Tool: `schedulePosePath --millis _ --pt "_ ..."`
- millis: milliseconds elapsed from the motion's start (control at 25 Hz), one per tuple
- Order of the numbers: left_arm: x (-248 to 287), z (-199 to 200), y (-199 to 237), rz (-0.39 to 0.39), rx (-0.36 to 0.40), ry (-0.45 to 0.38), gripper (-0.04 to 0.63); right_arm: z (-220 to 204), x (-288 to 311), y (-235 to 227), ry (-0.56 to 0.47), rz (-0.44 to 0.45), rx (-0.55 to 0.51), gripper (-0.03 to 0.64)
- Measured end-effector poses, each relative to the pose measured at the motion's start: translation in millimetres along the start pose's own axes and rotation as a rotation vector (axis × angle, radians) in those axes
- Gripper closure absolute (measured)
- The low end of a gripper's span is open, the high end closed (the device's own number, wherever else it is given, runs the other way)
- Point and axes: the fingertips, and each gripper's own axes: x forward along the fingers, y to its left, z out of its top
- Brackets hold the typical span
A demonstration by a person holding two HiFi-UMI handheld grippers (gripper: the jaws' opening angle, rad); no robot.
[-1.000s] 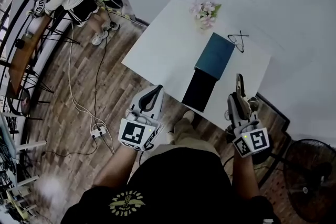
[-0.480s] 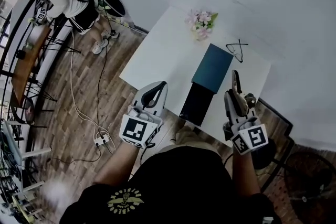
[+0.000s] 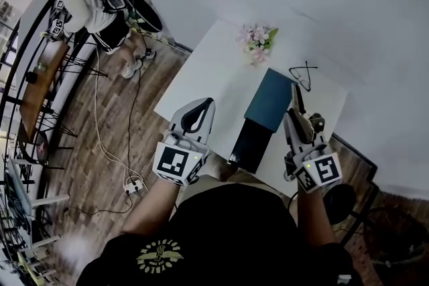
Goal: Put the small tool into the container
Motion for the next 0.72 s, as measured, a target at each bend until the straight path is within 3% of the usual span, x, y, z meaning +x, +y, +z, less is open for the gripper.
schedulePosePath --millis 280,720 --pt "17 -6 -2 -0.097 -0.012 0.011 0.588 6 1 -3 -0.006 -0.061 0.065 0.574" --pt "46 -6 21 -0.359 0.001 0.016 0.588 -9 -7 10 -0.016 -0.351 0.125 0.574"
